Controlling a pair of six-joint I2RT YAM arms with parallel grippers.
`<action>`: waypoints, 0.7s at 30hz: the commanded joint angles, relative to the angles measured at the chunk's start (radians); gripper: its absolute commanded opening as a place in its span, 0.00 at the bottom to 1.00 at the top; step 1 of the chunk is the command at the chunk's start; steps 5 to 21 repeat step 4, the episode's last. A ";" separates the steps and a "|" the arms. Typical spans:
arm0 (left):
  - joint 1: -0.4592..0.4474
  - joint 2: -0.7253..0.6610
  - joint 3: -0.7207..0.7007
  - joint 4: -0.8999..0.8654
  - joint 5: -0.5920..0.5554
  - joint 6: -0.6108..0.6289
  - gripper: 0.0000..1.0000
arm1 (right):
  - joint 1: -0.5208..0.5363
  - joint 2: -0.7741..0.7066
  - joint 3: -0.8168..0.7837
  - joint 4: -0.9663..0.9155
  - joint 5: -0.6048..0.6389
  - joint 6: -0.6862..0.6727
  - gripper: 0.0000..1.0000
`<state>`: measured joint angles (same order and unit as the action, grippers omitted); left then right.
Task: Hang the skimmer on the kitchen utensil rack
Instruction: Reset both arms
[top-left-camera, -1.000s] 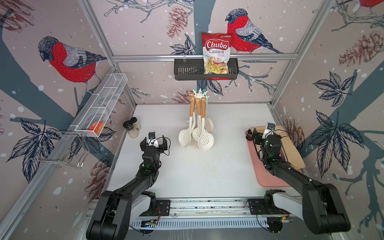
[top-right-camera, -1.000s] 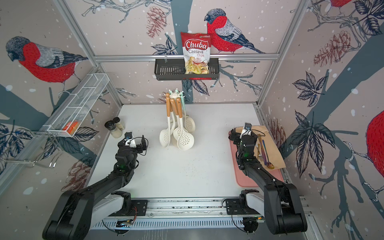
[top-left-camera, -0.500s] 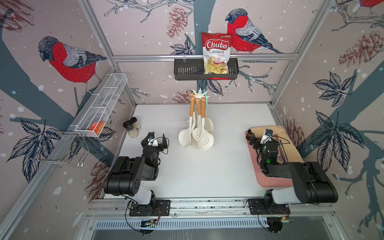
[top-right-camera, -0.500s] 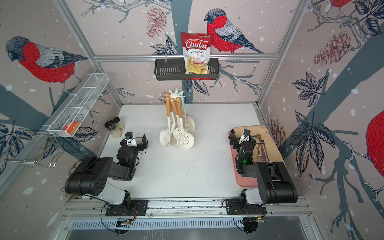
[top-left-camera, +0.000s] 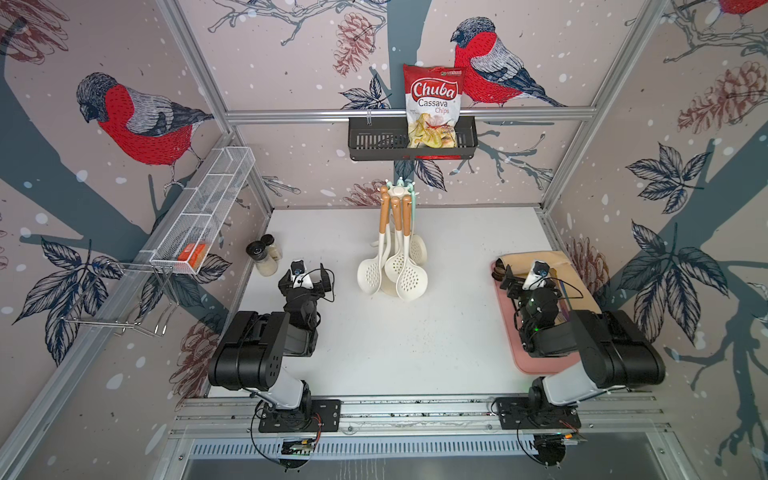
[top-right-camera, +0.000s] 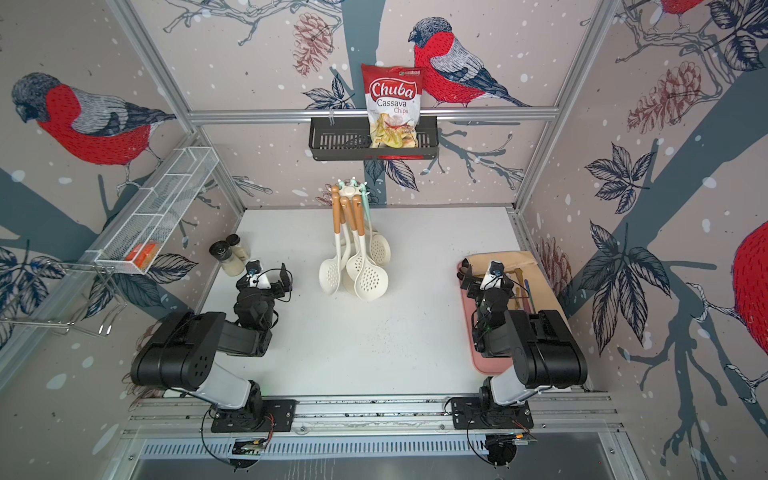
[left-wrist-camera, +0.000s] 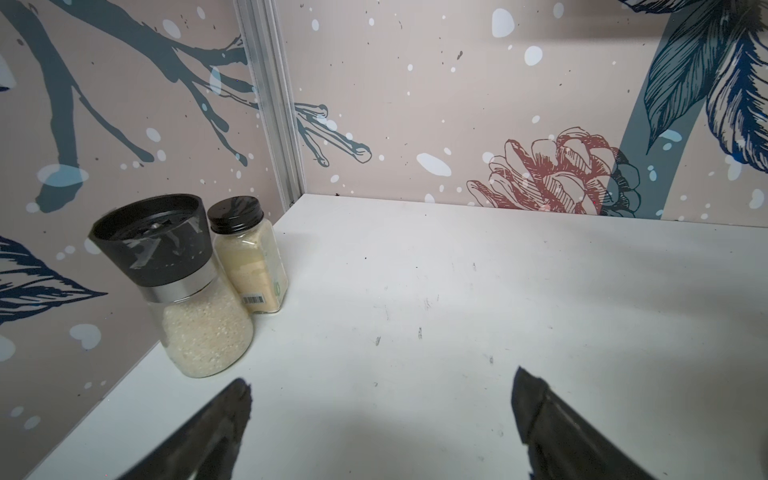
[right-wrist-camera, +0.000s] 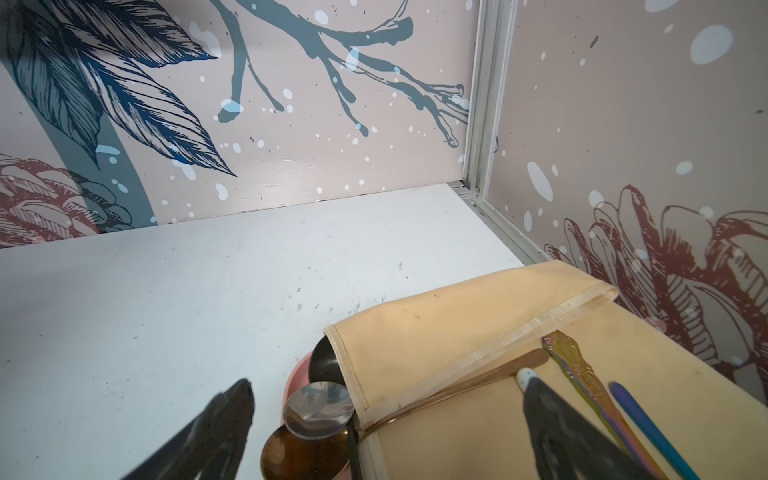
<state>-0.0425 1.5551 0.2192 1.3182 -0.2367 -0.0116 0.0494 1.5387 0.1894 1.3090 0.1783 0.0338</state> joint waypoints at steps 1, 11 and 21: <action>0.000 0.002 -0.001 0.018 -0.009 -0.007 1.00 | -0.015 0.000 0.023 -0.007 -0.013 0.027 1.00; -0.001 0.002 -0.001 0.019 -0.009 -0.007 1.00 | -0.014 -0.001 0.004 0.030 -0.011 0.025 1.00; -0.001 0.002 -0.001 0.019 -0.009 -0.007 1.00 | -0.014 -0.001 0.004 0.030 -0.011 0.025 1.00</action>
